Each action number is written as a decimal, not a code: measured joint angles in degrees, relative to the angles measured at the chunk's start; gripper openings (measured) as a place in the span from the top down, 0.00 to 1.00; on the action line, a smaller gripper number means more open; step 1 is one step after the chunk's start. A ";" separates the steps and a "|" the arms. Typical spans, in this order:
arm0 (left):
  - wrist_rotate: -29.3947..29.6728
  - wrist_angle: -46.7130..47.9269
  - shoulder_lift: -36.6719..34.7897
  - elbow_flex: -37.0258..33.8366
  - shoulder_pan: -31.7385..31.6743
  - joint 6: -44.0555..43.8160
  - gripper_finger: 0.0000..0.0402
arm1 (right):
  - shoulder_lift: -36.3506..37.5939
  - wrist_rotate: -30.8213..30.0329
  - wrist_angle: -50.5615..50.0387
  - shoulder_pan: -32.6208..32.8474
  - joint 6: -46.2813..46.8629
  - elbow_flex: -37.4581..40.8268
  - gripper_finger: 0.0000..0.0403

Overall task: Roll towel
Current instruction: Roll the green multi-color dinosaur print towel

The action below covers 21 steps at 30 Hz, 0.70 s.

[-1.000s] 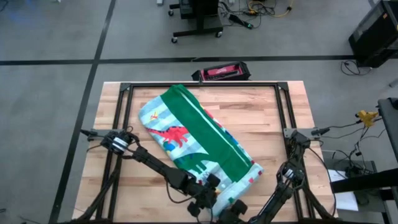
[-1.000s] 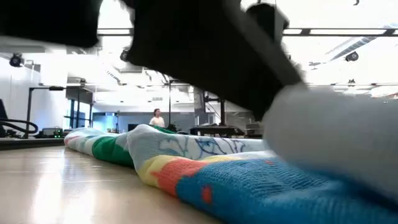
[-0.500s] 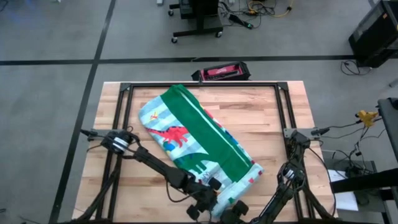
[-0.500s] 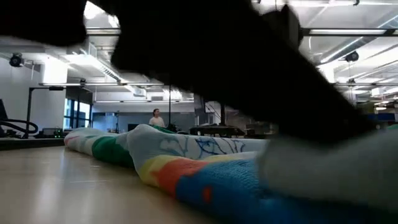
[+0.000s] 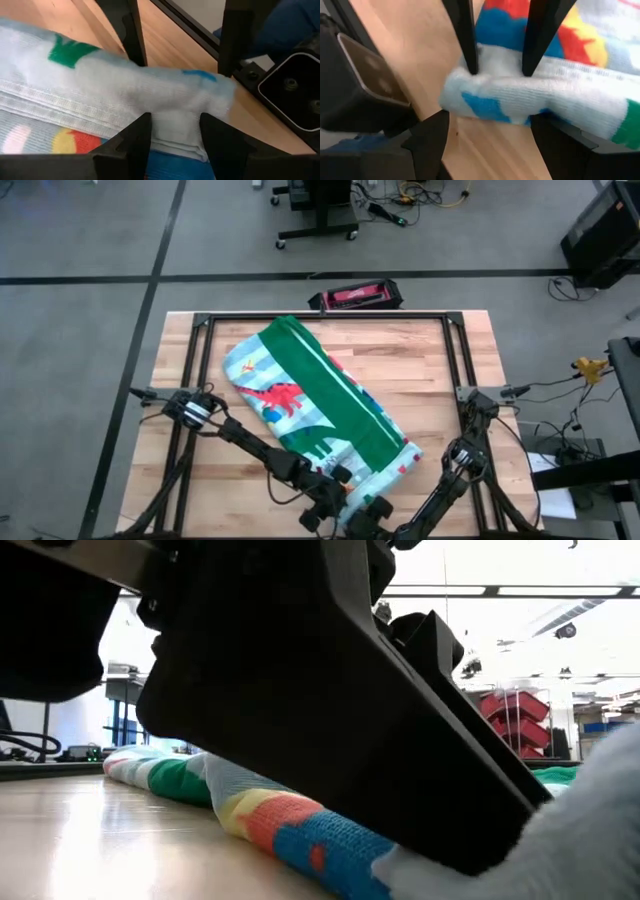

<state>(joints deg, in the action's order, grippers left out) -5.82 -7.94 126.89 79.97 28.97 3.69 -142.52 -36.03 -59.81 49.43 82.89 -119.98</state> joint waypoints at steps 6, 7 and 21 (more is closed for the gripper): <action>-0.14 -3.36 0.14 -1.47 0.02 -1.47 0.61 | 0.98 0.08 -0.68 -0.70 -1.07 0.00 0.35; -0.13 -3.47 0.16 -1.47 0.02 -1.54 0.61 | 1.24 0.07 -1.15 -0.70 -1.07 0.00 0.35; -0.31 -6.04 0.48 -1.03 0.20 -1.42 0.61 | 4.28 -1.05 -4.89 3.07 1.45 0.00 0.41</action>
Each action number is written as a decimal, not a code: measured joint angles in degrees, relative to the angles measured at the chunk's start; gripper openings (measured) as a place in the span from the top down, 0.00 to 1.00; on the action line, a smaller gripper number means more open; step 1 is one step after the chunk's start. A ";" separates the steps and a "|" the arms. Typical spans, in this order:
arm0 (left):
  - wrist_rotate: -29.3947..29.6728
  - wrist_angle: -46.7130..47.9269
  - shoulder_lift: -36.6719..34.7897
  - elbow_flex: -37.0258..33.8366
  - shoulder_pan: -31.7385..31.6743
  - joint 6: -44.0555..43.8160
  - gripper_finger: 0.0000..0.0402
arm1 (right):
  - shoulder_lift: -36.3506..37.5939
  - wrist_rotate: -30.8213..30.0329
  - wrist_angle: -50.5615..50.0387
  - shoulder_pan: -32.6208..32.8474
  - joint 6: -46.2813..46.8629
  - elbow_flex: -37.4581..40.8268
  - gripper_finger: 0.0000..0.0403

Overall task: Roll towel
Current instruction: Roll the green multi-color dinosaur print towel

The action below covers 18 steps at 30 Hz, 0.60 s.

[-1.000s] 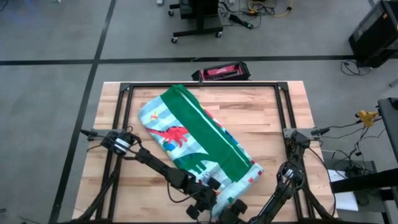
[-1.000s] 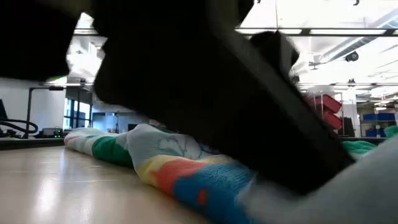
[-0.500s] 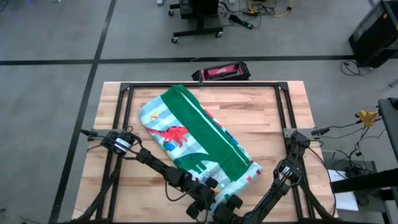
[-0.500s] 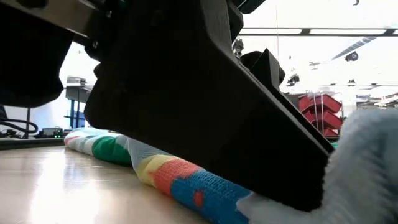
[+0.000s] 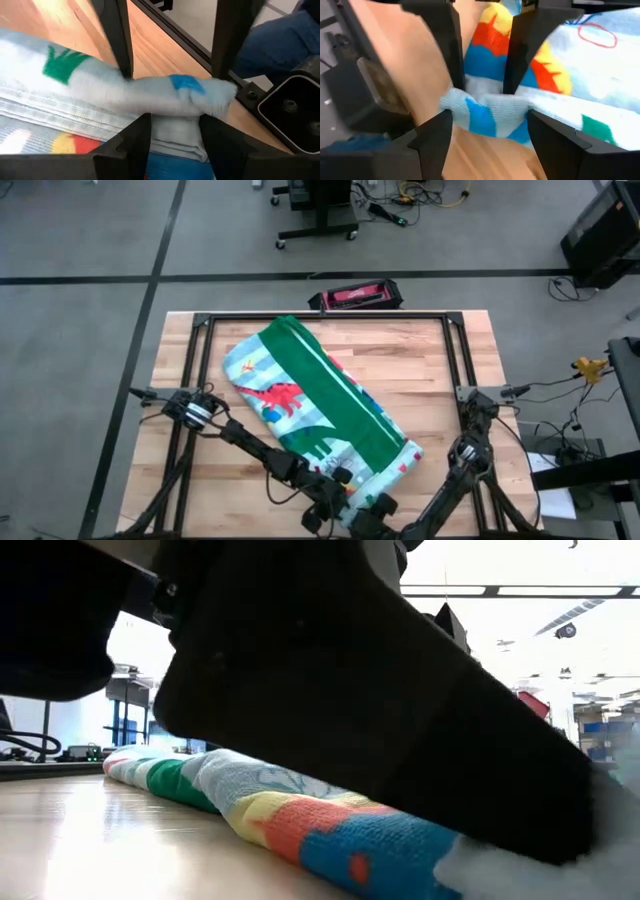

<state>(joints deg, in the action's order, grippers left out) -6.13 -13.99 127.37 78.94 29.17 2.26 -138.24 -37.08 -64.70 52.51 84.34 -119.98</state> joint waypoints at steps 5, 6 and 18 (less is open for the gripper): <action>-0.02 -0.25 0.00 0.00 -0.02 -0.24 0.61 | -0.34 3.67 0.32 3.70 6.50 0.19 0.42; 0.00 -0.42 0.00 0.00 -0.08 -0.24 0.61 | -0.75 4.02 0.32 4.31 7.60 0.35 0.42; 0.56 2.16 -5.30 0.07 -0.87 2.48 0.61 | -4.52 0.62 0.98 1.91 7.45 1.13 0.37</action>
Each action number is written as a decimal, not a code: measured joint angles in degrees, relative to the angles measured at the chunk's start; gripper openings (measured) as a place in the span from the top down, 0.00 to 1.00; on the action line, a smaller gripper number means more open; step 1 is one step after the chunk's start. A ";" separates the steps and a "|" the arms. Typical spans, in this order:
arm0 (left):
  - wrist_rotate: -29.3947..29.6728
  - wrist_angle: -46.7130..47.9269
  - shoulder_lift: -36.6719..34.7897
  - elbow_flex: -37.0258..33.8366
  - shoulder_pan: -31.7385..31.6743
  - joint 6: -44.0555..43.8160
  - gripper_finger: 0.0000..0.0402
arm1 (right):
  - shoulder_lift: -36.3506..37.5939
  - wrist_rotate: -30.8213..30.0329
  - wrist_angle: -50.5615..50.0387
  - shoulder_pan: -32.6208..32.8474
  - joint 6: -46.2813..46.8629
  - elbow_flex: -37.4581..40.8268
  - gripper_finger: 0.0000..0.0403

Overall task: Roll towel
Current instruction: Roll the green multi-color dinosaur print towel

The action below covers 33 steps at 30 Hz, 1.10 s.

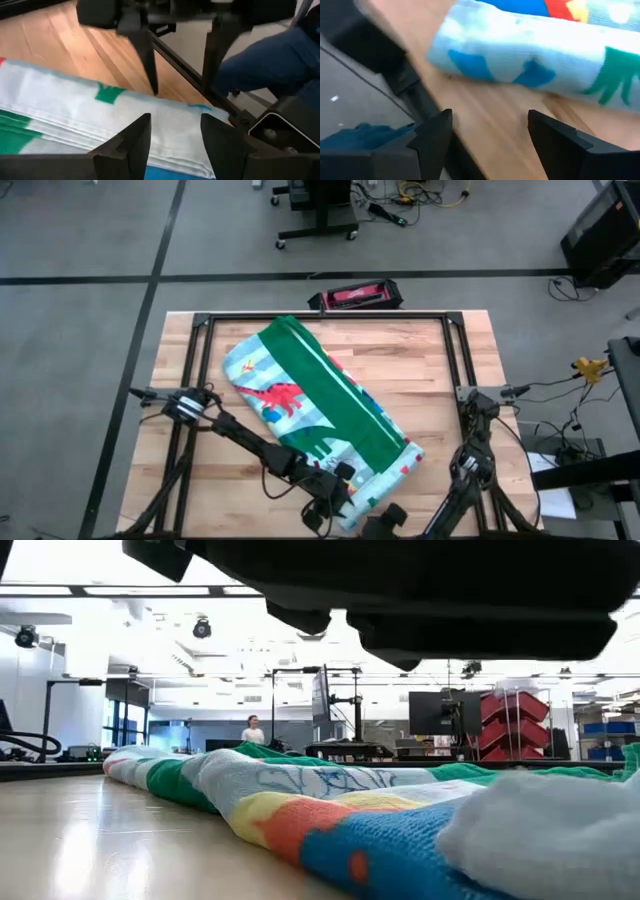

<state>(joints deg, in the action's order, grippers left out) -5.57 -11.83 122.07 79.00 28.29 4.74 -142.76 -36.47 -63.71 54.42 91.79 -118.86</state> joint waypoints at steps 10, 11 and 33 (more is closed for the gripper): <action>0.13 0.68 3.41 -0.90 -0.55 -0.15 0.61 | 0.02 -0.34 0.62 -1.51 -3.09 0.03 0.29; 0.12 0.65 3.83 -0.90 -0.55 -0.23 0.61 | 0.02 -0.73 0.63 -1.61 -3.50 0.03 0.29; 0.54 5.03 2.59 -0.83 -0.48 0.17 0.61 | 1.51 -2.46 -0.69 -5.72 -12.08 -1.89 0.27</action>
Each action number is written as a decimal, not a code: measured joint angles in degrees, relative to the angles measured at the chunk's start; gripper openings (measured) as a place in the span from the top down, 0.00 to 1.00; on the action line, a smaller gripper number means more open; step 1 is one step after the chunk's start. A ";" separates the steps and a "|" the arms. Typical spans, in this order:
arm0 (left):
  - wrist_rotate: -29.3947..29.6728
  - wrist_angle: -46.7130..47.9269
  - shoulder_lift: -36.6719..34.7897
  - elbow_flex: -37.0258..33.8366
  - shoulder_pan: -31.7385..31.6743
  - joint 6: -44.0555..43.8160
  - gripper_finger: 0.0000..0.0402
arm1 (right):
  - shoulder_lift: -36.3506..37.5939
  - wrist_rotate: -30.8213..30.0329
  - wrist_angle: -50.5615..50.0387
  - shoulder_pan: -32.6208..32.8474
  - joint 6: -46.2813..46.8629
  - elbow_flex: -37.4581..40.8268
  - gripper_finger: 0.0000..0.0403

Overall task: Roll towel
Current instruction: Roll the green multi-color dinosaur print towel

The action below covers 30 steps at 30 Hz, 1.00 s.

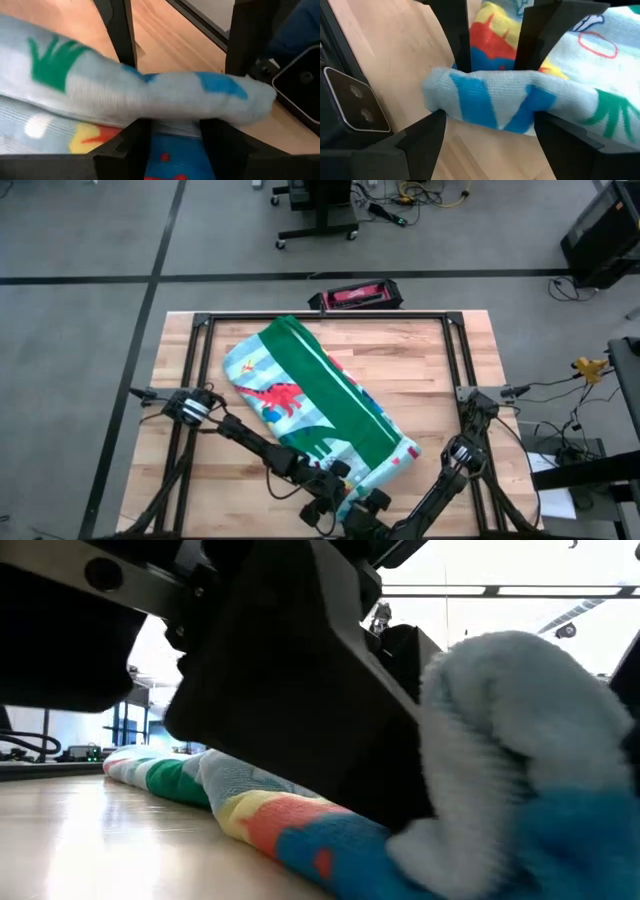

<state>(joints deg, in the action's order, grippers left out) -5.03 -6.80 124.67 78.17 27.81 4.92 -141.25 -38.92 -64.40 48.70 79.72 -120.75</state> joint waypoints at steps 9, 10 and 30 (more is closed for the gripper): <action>0.01 0.82 -0.42 -0.04 -0.02 0.36 0.61 | 0.39 -0.25 -0.11 -0.48 -1.33 0.00 0.27; 0.02 0.85 -0.44 -0.04 -0.02 0.36 0.61 | 0.49 -0.28 -0.09 -0.59 -1.61 0.00 0.28; 3.10 7.52 -4.57 -0.07 -0.07 0.60 0.61 | 0.90 -0.73 0.12 -1.83 -3.47 0.00 0.27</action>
<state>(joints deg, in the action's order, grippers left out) -1.93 0.71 120.09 78.11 27.75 5.52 -140.35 -39.66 -64.28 46.87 76.25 -120.75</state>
